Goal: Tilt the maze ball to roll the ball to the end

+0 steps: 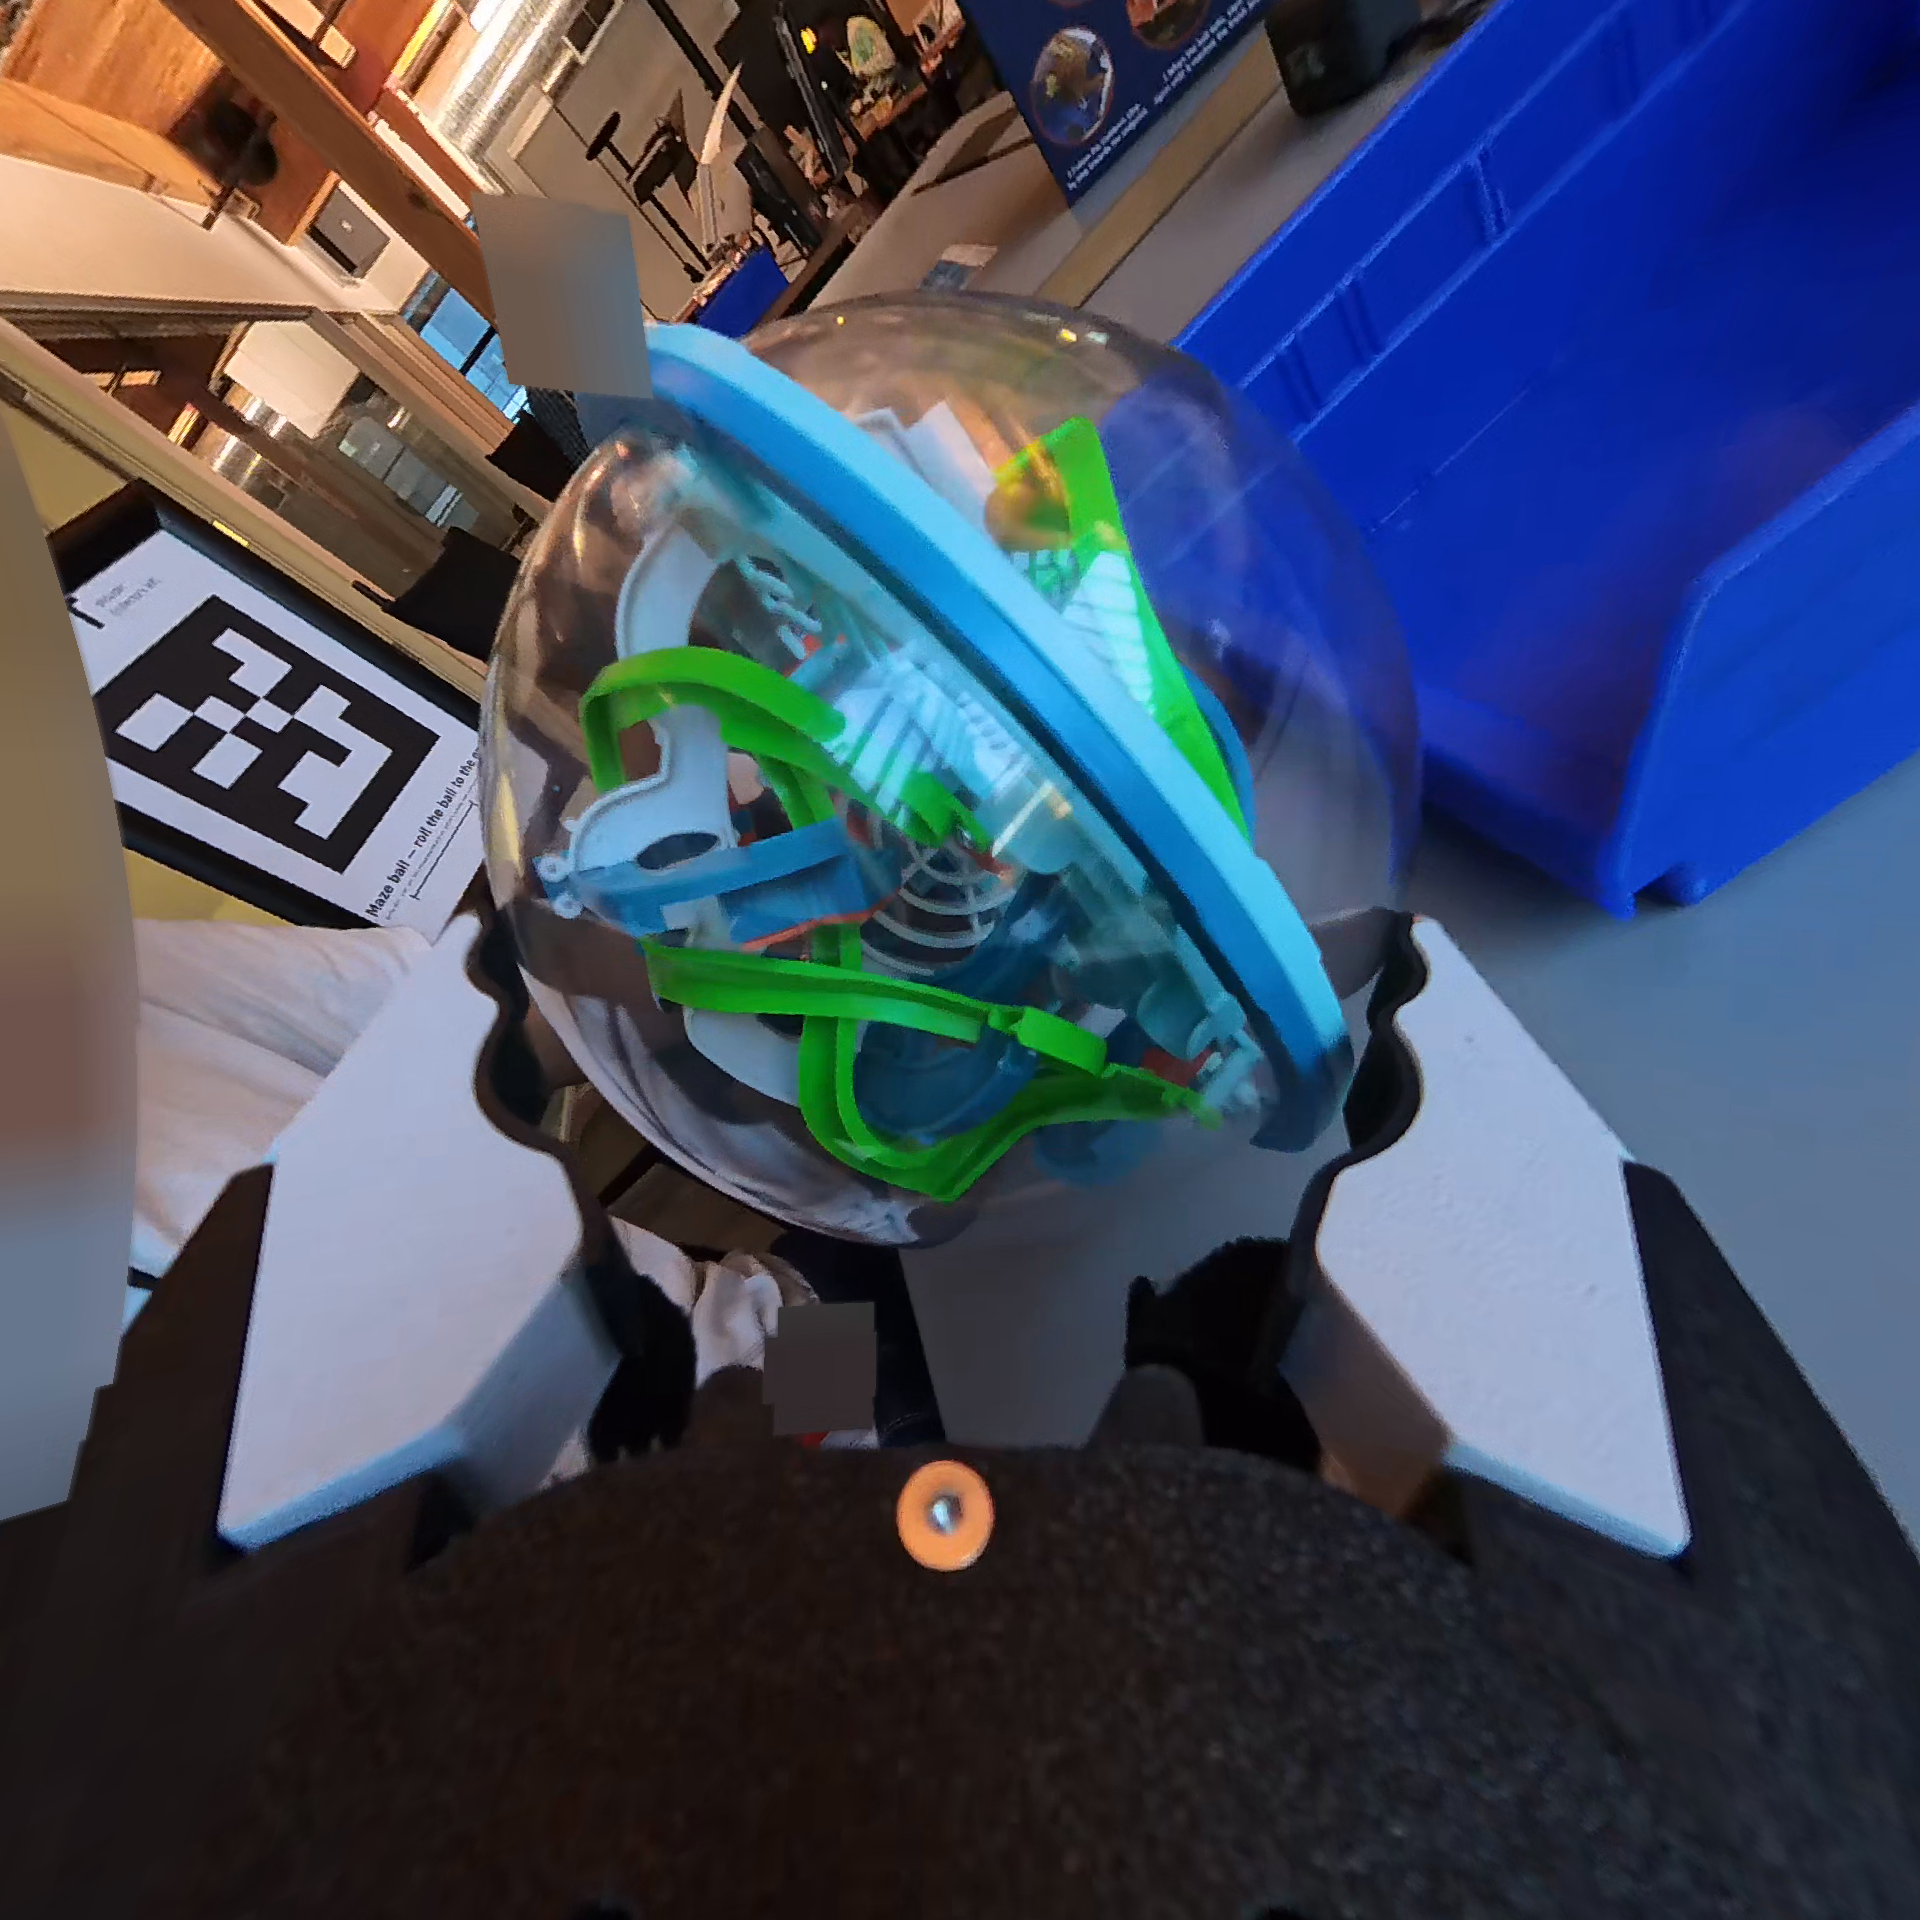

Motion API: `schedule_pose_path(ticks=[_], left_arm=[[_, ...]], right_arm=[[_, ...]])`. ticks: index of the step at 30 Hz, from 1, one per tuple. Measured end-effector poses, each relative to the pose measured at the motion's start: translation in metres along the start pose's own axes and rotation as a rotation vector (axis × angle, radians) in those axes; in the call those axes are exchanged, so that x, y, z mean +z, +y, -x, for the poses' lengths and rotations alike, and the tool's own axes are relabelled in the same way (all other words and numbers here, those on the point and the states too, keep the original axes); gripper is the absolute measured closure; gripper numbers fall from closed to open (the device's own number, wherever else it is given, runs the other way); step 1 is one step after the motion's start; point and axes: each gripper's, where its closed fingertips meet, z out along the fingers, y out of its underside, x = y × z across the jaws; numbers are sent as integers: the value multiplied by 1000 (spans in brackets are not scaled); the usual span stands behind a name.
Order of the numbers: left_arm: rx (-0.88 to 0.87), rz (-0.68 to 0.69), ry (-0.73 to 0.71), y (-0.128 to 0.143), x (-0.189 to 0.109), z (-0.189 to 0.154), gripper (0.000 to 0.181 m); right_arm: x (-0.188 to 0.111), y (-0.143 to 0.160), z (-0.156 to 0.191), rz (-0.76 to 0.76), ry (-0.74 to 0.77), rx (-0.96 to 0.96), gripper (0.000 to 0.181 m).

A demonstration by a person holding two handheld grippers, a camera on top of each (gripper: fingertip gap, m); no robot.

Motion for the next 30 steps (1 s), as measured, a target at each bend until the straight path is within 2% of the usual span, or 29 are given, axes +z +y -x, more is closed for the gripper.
schedule_pose_path(ticks=[7,17,24,30], left_arm=[[76,7,-64,1,-6,7,42],[192,-18,-154,-6,-15,16,43],[419,-16,-261,-14,-18,9,42],[612,-60,-333,-37,-29,-15,43]], right_arm=[[2,12,-3,19,-34,-55,27],[7,22,-10,-49,-96,-131,28],[4,10,5,-150,-134,-376,27],[-1,1,25,-115,-149,-540,27]])
